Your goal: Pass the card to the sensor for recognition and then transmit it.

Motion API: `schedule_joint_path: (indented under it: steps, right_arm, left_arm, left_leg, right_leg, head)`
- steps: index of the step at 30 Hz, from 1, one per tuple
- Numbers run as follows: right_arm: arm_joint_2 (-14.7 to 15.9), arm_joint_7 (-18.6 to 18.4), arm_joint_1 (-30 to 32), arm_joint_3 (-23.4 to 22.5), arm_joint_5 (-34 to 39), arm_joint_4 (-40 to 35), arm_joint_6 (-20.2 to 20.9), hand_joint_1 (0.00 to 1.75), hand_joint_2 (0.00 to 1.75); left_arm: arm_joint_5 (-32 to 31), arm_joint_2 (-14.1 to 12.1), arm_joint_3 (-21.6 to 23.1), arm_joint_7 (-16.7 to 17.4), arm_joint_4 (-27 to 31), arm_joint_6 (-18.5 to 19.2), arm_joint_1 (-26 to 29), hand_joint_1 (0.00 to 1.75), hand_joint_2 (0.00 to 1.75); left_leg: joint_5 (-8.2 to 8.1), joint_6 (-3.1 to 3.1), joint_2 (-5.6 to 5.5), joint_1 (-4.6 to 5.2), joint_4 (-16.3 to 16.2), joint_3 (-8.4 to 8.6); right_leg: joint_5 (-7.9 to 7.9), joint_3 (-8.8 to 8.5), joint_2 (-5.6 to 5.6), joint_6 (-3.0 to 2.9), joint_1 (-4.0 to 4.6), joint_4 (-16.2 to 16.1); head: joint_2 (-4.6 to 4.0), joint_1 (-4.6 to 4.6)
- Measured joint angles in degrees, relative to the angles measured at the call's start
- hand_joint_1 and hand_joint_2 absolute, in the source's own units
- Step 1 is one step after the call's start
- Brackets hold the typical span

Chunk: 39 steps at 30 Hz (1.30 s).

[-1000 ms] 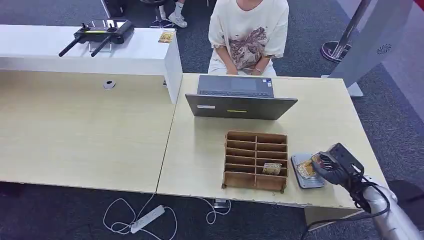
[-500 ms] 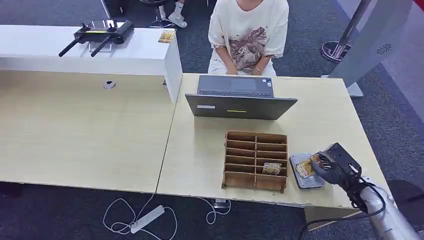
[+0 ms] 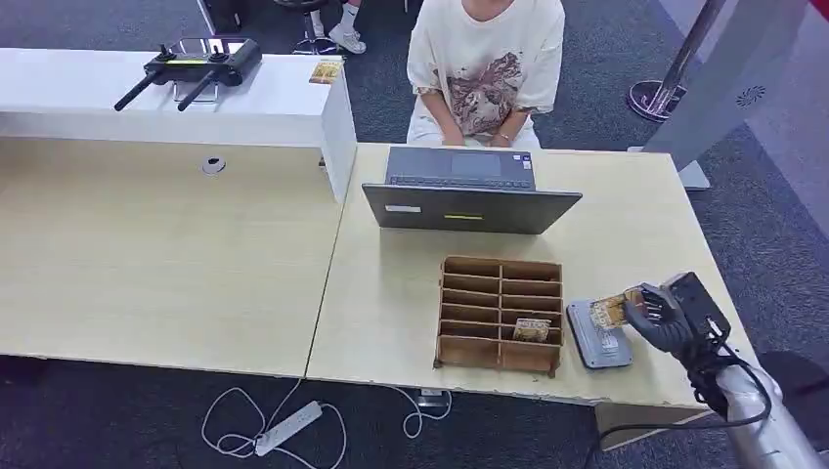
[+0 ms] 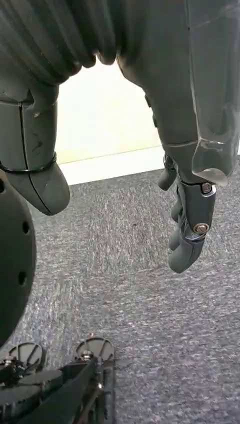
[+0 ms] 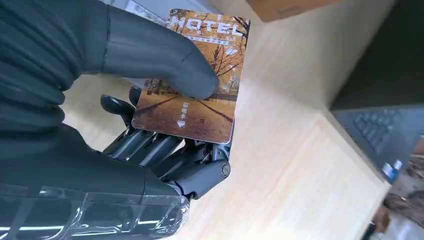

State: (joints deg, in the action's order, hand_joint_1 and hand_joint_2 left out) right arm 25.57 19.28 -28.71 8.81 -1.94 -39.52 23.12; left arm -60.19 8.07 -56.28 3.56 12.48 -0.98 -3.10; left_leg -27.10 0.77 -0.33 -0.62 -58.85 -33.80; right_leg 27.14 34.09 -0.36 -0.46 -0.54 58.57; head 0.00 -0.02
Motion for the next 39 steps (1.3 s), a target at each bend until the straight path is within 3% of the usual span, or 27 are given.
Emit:
schedule_joint_path:
  steps: [5,12,24,30,34,39]
  right_arm:
    - [-0.3,0.6,-0.2,-1.3,0.4,-1.1,-0.6,1.75,1.75]
    - [-2.1,1.4,-0.7,-5.6,7.0,-5.4,-2.2,1.75,1.75]
    - [-7.8,2.9,0.4,-9.8,12.1,-21.8,-5.9,1.75,1.75]
    - [-10.3,4.9,0.8,-9.8,4.5,-28.1,-16.6,1.75,1.75]
    - [-11.5,5.5,0.8,-9.8,-3.6,-31.0,-26.1,1.75,1.75]
    - [-12.0,6.1,0.9,-9.8,-8.2,-33.2,-31.4,1.75,1.75]
  left_arm:
    - [0.0,0.2,-0.1,0.0,0.0,0.0,0.0,0.00,1.75]
    - [-0.2,0.3,-0.4,0.2,0.0,-0.2,-0.1,0.00,1.75]
    - [-1.0,0.8,-0.5,0.3,0.0,-0.4,-0.1,0.00,1.75]
    - [-1.2,1.0,-0.8,0.3,0.0,-0.6,-0.1,0.00,1.75]
    - [-1.6,1.0,-1.0,0.3,0.0,-0.8,-0.1,0.00,1.75]
    - [-2.1,1.0,-1.1,0.3,0.0,-0.8,-0.1,0.00,1.75]
  left_leg:
    - [0.00,0.00,-0.02,-0.01,0.0,-0.01]
    - [0.00,0.00,-0.02,-0.01,0.0,-0.02]
    - [0.01,0.01,0.00,-0.01,0.0,-0.01]
    - [0.00,0.00,0.01,-0.01,0.0,0.00]
    - [0.01,0.01,0.01,-0.01,0.0,0.00]
    - [0.00,0.01,0.01,0.00,0.0,0.00]
  right_leg:
    - [0.00,0.00,-0.01,0.00,0.00,0.0]
    - [0.00,0.00,-0.01,0.00,0.01,0.0]
    - [0.00,0.02,0.01,0.00,0.01,0.0]
    - [0.00,0.02,0.02,0.00,0.01,0.0]
    - [0.00,0.02,0.02,0.00,0.01,0.0]
    - [0.00,0.02,0.02,0.00,0.01,0.0]
  head:
    - [0.00,0.00]
    - [0.00,0.00]
    - [0.00,0.00]
    - [0.00,0.00]
    - [0.00,0.00]
    - [0.00,0.00]
